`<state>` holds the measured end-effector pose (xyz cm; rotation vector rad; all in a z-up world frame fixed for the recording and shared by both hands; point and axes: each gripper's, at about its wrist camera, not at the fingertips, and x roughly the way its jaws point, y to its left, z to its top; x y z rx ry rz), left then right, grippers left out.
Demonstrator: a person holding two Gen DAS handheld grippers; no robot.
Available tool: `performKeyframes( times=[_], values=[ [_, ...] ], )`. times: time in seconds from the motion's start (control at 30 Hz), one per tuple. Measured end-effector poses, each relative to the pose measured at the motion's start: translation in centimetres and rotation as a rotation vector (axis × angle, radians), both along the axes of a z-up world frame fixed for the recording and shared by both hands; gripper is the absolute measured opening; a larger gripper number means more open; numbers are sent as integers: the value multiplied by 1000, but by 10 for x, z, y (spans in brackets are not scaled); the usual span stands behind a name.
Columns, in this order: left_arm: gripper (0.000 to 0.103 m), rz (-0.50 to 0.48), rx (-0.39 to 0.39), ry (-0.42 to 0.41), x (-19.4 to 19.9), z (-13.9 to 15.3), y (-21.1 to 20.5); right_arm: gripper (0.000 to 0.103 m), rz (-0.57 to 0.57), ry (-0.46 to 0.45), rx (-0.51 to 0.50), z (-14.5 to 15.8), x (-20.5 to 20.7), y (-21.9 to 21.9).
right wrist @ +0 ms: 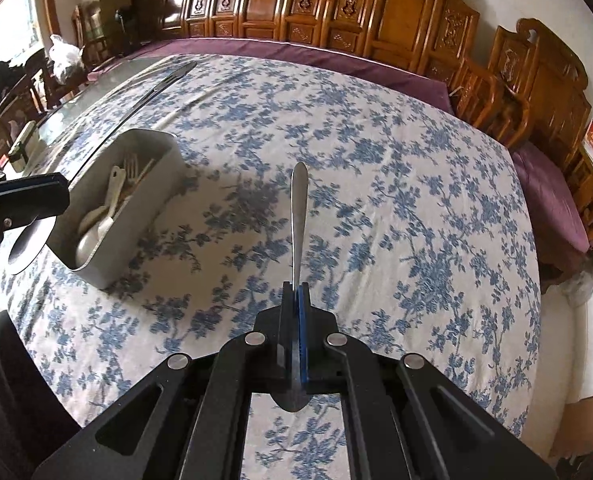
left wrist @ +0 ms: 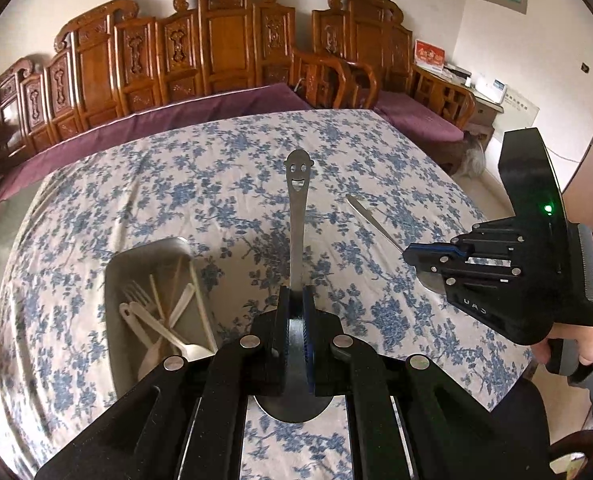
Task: Organize utensils
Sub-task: 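Carry the steel spoon into the grey tray and open the left gripper while the right holds the knife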
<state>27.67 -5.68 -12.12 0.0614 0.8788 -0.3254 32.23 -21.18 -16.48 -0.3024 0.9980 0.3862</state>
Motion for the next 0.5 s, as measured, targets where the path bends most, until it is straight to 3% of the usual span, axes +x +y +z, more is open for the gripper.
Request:
performKeyframes(
  times=[0.5],
  values=[
    [5,64,13,31,5,-18,58,3,80,3,2,0,2,61]
  ],
)
